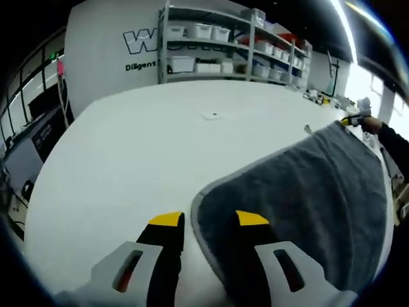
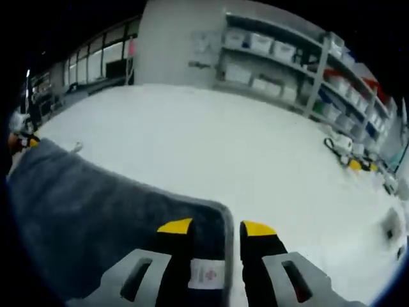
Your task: Open the folded towel by lifting each exposed corner and separating the folded layers until the towel lies flat within the target outline without major curled edges
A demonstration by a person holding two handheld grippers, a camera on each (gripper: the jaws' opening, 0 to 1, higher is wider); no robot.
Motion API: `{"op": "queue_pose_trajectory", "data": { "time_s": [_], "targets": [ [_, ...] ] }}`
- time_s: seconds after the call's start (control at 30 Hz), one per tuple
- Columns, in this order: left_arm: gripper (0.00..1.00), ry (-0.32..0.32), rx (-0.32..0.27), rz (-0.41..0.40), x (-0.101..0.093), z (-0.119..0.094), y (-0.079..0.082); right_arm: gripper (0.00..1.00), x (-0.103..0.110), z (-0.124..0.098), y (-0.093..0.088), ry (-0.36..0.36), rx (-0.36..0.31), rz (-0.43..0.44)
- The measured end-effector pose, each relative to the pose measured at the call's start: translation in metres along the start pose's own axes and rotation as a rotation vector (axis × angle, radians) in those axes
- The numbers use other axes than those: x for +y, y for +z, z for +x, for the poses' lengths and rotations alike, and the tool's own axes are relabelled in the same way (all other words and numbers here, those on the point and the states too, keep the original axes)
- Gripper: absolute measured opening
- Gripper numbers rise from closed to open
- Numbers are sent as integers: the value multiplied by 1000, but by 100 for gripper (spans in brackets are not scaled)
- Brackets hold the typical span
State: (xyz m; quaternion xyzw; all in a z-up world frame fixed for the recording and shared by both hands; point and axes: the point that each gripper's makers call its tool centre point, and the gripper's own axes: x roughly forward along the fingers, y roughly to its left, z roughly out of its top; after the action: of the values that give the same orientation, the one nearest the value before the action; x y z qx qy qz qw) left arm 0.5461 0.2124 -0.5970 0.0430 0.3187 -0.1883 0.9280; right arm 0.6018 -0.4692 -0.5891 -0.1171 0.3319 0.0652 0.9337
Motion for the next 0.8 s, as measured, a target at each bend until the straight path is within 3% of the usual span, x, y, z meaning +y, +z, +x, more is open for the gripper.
{"op": "queue_pose_trajectory", "data": {
  "time_s": [0.13,0.23,0.27,0.4,0.7,0.8],
  "targets": [
    [15,3,-3,18,2,1,1,16,-10,0,-9,-51,24,3],
    [9,1,-9,14,11,3,3,13,-9,1,-19,-37,50,6],
    [7,0,-9,10,13,3,3,11,-9,0,-17,-35,27,27],
    [6,-15,-14,-18,16,3,3,2,-2,-5,-20,-29,30,18],
    [4,-15,-35,-58,25,2,2,1,9,-10,-20,-34,36,43],
    [3,-11,-33,-53,26,1,2,1,13,-11,-19,-39,40,14]
  ]
}}
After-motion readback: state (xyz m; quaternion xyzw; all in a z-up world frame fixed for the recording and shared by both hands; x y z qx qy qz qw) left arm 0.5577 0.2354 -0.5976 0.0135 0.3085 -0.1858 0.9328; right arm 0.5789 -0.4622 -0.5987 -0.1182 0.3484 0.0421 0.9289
